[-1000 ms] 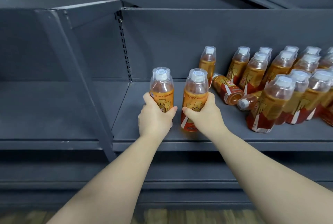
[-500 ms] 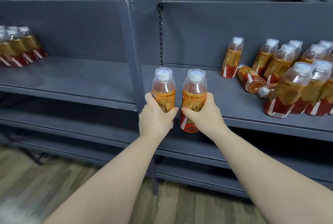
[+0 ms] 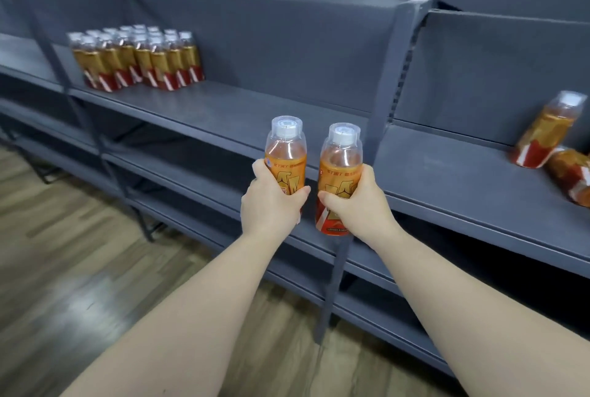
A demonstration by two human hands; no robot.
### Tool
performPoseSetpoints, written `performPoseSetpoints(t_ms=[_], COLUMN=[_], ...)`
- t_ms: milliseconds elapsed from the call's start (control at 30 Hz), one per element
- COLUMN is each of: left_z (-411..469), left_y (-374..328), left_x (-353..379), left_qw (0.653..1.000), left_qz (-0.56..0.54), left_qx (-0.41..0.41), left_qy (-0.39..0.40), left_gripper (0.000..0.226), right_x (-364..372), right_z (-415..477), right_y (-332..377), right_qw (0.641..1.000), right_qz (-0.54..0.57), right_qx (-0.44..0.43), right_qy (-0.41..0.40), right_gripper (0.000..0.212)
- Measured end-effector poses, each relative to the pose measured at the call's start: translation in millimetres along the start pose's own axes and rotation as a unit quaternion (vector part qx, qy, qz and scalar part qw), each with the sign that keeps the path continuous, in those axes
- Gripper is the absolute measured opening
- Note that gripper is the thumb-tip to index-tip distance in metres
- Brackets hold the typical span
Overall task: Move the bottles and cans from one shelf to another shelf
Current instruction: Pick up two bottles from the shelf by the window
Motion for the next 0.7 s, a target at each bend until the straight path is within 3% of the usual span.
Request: performPoseSetpoints(t_ms=[333,700], left_z=[30,92], left_y=[103,185], left_x=[-94,-145], left_qw=[0.994,0.975], left_qz=[0.026,0.054], left_qx=[-0.08,-0.154], left_qy=[-0.075,-0.149], left_gripper=[0.071,0.067], right_x=[132,250], right_z=[20,88], right_y=[63,118], right_qw=[0.996,0.98], right_qz=[-0.003,0.005], right_qx=[-0.036,-0.083], right_qy=[0.077,0.182], right_gripper=[0.064,0.064])
Point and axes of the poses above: each hand's wrist, its own z-axis towards the middle knuckle, its own x-axis out of the palm, y = z × x, the point moved 5 cm from there along z, towards the middle knuckle, and after that the axes turned 11 degrees about x, right-handed, at the moved point
